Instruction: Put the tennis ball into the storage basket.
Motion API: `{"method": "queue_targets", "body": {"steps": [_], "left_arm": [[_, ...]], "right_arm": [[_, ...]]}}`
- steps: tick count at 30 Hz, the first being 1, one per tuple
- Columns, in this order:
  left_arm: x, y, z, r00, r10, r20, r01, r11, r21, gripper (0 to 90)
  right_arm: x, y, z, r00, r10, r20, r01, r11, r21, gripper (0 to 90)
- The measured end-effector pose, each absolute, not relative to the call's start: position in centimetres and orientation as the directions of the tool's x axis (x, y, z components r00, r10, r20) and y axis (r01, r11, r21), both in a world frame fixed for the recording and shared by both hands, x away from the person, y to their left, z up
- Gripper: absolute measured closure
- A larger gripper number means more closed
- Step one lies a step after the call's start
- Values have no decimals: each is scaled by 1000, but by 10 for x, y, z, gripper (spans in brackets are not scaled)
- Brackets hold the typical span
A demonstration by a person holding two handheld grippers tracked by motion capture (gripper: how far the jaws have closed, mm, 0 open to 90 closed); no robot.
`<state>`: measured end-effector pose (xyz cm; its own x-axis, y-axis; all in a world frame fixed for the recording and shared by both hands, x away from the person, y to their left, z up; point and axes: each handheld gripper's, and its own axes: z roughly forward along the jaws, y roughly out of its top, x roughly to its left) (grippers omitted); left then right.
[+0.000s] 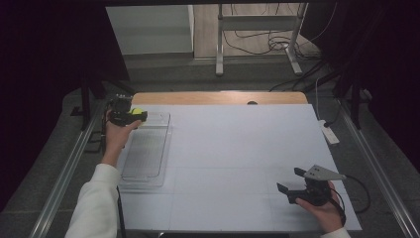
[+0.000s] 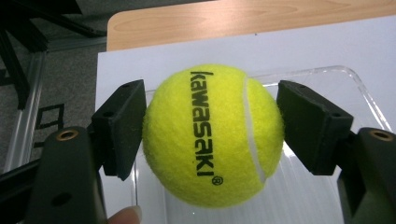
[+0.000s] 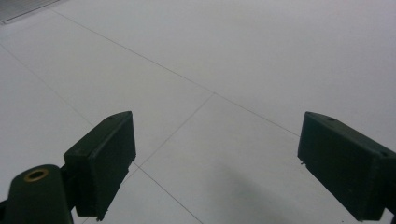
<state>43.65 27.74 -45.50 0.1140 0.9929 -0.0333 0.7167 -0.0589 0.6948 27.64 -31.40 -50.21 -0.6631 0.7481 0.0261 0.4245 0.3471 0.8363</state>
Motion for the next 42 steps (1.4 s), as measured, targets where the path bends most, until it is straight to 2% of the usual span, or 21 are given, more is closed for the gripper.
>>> {"method": "queue_targets", "body": {"steps": [42], "left_arm": [[442, 265, -487, 150, 988, 24, 784, -133, 606, 275]], "right_arm": [[277, -314, -503, -665, 746, 24, 424, 351, 835, 119]]}}
